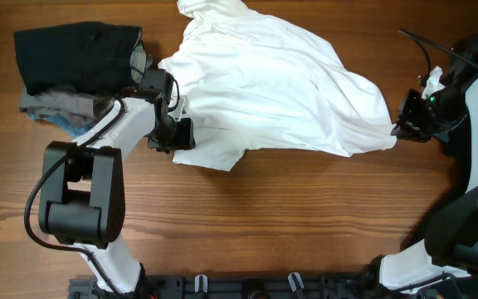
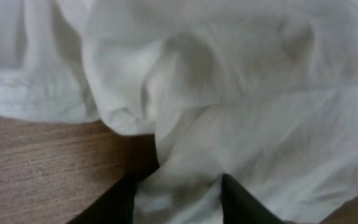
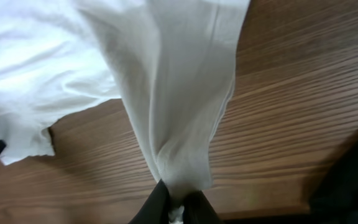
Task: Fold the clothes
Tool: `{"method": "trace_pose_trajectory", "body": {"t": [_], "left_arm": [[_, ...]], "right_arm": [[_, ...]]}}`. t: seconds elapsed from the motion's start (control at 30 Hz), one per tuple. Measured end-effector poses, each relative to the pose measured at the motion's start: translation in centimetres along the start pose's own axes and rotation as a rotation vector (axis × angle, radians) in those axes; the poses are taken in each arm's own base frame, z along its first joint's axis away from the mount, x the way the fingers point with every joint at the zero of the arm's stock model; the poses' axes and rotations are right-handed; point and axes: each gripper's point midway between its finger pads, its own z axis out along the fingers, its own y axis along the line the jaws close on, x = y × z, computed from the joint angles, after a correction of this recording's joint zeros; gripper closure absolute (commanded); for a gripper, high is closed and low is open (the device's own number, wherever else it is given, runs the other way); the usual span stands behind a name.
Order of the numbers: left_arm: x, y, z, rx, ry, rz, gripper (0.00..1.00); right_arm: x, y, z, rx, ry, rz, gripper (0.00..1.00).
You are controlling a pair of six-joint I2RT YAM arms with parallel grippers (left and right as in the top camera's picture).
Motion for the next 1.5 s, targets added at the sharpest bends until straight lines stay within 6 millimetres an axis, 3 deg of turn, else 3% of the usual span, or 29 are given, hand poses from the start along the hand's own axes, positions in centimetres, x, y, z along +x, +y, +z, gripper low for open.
{"method": "trace_pose_trajectory", "body": {"t": [0.03,0.1,0.13,0.17,0.2,0.3,0.4,0.47,0.53,0.67,0.7,0.77,0.83,0.93,1.0,1.17,1.23,1.27,1.33,1.37,1.43,1.5], "left_arm": [[0.6,0.3,0.1,-0.010,0.020,-0.008,0.96],[3.8,2.0,-0.2,-0.103,0.142,-0.082,0.96],[5.1,3.1,-0.6,-0.159,0.189,-0.134,0.96],[6.7,5.5,-1.9,-0.236,0.238,-0.233,0.96],[7.0,6.8,-2.7,-0.256,0.236,-0.289,0.96],[7.7,11.5,-8.4,-0.280,0.123,-0.500,0.96],[8.9,12.6,-13.6,-0.276,-0.009,-0.578,0.96],[9.0,12.8,-15.1,-0.274,-0.071,-0.594,0.96],[9.3,13.5,-17.1,-0.276,-0.149,-0.634,0.96],[10.5,14.5,-18.9,-0.285,-0.204,-0.694,0.96],[10.6,14.5,-19.0,-0.285,-0.207,-0.696,0.96],[10.6,14.5,-19.0,-0.285,-0.207,-0.696,0.96],[10.6,14.5,-19.0,-0.285,-0.203,-0.697,0.96],[10.6,14.5,-19.0,-0.285,-0.207,-0.696,0.96],[10.6,14.5,-19.0,-0.285,-0.204,-0.697,0.96],[10.6,14.5,-19.0,-0.286,-0.204,-0.697,0.96],[10.6,14.5,-19.0,-0.286,-0.204,-0.697,0.96],[10.7,14.5,-19.0,-0.285,-0.203,-0.697,0.96],[10.6,14.5,-19.0,-0.285,-0.204,-0.697,0.96],[10.6,14.5,-19.0,-0.286,-0.204,-0.697,0.96],[10.7,14.5,-19.0,-0.285,-0.203,-0.697,0.96],[10.7,14.5,-19.0,-0.285,-0.203,-0.697,0.96]], "right_arm": [[-0.1,-0.2,0.0,0.009,-0.003,0.000,0.90],[-0.1,-0.3,0.0,0.017,-0.007,-0.001,0.90],[-0.2,-0.5,0.0,0.032,-0.012,0.001,0.89],[-0.3,-0.9,0.0,0.055,-0.015,0.008,0.88],[-0.3,-1.2,0.0,0.070,-0.018,0.015,0.87],[-0.2,-2.0,-0.1,0.117,-0.018,0.057,0.87],[1.8,-2.6,0.3,0.143,0.063,0.088,0.86],[2.9,-3.1,1.3,0.158,0.114,0.098,0.85],[5.0,-4.0,3.0,0.181,0.205,0.119,0.55],[5.6,-4.9,5.5,0.198,0.222,0.123,0.45],[4.8,-4.9,5.6,0.191,0.191,0.120,0.40],[1.1,-4.1,5.4,0.139,0.044,0.093,0.34],[-3.3,-2.4,5.1,0.045,-0.126,0.024,0.33],[-8.2,0.1,4.2,-0.051,-0.329,-0.076,0.33],[-9.5,1.0,4.3,-0.079,-0.394,-0.105,0.33],[-9.8,0.7,8.4,-0.094,-0.358,-0.110,0.31],[-10.0,0.3,11.3,-0.086,-0.302,-0.103,0.34],[-9.6,0.3,13.7,-0.093,-0.239,-0.116,0.37],[-9.3,1.9,14.9,-0.173,-0.199,-0.182,0.76],[-8.9,2.8,15.3,-0.206,-0.183,-0.215,0.89],[-8.3,3.8,16.0,-0.238,-0.155,-0.235,0.94],[-9.0,4.7,15.0,-0.259,-0.177,-0.255,0.96]]}}
